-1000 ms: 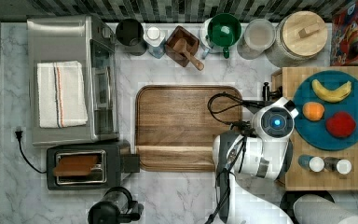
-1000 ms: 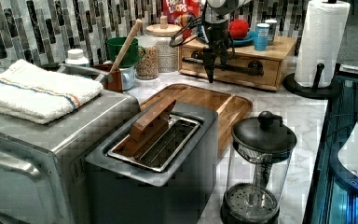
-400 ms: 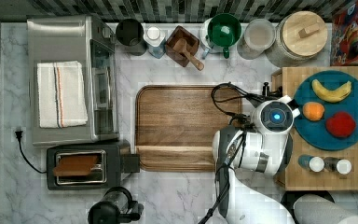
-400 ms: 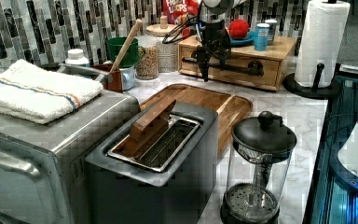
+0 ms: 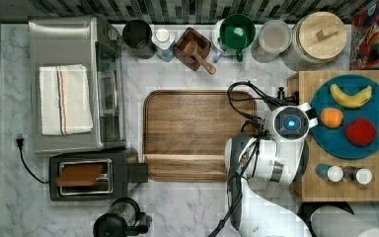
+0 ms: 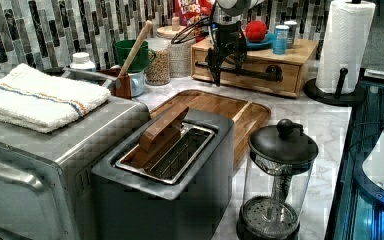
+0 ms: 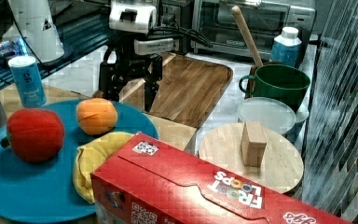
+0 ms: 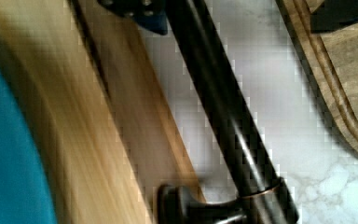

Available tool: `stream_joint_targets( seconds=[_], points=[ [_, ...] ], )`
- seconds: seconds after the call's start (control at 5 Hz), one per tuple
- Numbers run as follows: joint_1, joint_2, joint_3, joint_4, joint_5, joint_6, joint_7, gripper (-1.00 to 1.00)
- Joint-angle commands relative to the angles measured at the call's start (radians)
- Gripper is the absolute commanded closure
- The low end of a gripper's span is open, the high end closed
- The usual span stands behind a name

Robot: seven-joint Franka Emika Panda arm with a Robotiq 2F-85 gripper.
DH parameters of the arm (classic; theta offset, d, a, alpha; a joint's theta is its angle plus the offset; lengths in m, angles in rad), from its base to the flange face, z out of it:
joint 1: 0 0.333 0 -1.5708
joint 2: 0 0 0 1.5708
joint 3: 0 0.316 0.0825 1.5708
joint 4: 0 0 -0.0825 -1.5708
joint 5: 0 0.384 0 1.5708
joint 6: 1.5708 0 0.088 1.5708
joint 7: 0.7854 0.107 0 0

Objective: Open the drawer.

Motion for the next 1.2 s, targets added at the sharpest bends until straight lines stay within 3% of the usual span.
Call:
stream_joint_targets(
  seconds=[0.2,1.2],
  points=[
    [0.228,-0.020,0.241,-0.013,0.048,0.002,0.082,-1.00],
    [0.170,-0.112,0.348,-0.081,0.034,-0.006,0.155,-1.00]
  ],
)
